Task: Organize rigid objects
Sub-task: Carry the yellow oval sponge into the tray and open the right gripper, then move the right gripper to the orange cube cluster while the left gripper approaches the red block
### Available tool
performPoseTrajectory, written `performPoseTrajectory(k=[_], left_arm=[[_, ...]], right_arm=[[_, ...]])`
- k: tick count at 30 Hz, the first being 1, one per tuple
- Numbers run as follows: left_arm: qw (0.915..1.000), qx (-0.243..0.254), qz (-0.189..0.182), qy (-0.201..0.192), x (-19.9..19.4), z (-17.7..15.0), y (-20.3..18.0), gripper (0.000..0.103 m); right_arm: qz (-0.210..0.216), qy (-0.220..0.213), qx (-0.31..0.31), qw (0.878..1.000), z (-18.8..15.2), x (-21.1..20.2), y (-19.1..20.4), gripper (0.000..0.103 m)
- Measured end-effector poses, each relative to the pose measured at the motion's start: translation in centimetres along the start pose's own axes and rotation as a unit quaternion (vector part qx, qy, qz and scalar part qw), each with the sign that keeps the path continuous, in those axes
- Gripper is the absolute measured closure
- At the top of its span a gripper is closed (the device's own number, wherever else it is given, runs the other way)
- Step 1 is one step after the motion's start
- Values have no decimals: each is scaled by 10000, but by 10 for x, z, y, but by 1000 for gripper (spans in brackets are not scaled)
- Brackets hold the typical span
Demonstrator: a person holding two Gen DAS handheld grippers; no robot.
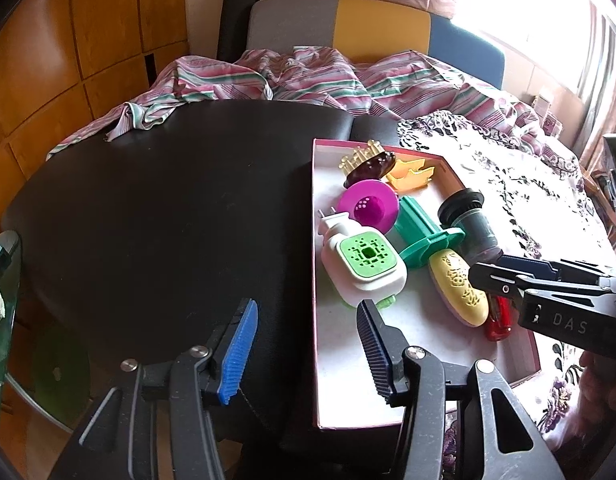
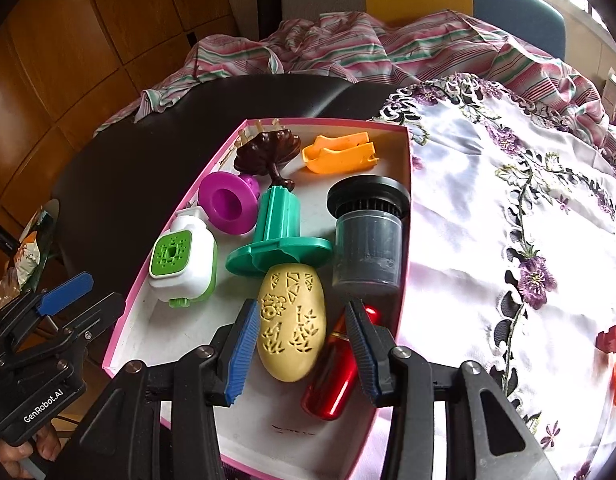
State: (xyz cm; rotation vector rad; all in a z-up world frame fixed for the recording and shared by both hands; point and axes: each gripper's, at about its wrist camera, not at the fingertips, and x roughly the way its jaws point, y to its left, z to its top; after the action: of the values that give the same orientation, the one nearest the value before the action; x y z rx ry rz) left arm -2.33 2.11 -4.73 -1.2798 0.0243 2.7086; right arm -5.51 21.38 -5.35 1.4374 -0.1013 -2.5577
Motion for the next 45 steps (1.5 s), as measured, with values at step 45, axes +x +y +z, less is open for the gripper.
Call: performPoseTrajectory(k=[45], left_arm=[[9723, 1855, -1418, -59, 8, 36, -203, 35]], right_arm=[[-2125, -1248, 4671, 8492, -97, -138, -344, 58]])
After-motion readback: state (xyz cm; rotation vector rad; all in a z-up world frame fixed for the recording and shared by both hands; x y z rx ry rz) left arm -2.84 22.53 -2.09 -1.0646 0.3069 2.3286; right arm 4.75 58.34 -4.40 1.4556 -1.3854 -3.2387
